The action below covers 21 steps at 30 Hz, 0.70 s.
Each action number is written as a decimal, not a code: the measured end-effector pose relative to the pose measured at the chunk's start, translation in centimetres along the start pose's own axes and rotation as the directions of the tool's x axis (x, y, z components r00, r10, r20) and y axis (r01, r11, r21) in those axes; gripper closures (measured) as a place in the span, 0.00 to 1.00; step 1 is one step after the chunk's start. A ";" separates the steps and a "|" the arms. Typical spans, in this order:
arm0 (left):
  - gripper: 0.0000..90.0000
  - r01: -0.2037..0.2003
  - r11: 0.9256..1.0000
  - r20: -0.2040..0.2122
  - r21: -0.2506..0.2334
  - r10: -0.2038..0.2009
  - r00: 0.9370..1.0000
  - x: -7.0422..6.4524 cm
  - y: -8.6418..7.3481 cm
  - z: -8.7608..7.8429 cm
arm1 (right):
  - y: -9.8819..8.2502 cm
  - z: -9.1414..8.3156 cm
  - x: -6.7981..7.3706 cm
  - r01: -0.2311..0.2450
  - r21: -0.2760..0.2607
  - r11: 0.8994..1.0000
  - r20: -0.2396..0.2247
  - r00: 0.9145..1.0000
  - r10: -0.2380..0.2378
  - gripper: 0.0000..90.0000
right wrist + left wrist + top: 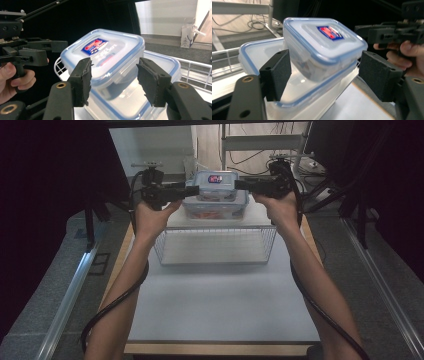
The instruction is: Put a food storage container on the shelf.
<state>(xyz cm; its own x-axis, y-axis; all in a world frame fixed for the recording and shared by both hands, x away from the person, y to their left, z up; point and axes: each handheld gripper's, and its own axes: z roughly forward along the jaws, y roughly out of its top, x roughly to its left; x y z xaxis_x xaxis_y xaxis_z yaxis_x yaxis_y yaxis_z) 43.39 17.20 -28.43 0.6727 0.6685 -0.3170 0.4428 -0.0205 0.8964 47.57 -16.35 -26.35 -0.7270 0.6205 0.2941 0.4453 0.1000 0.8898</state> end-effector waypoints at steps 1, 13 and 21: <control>0.26 -0.012 1.000 -0.002 0.001 0.012 1.000 -0.1 -0.2 -0.1 | -0.4 -0.2 0.1 0.031 0.007 1.000 0.007 0.999 -0.031 0.46; 0.08 -0.133 0.991 0.034 0.008 0.133 0.991 -1.6 -4.6 -2.0 | -4.6 -1.6 0.4 0.162 0.018 0.987 0.005 0.987 -0.163 0.22; 0.06 -0.194 0.981 0.045 0.017 0.194 0.980 -3.3 -7.5 -2.8 | -7.2 -3.1 1.0 0.193 0.033 0.981 0.005 0.981 -0.193 0.16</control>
<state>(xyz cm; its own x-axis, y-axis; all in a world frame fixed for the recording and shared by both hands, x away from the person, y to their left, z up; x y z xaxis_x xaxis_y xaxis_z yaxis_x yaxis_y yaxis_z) 36.19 17.24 -33.27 0.7717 0.6178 -0.1511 0.3134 -0.1627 0.9356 42.04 -18.82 -31.39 -0.7968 0.5932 0.1148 0.3133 0.2433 0.9179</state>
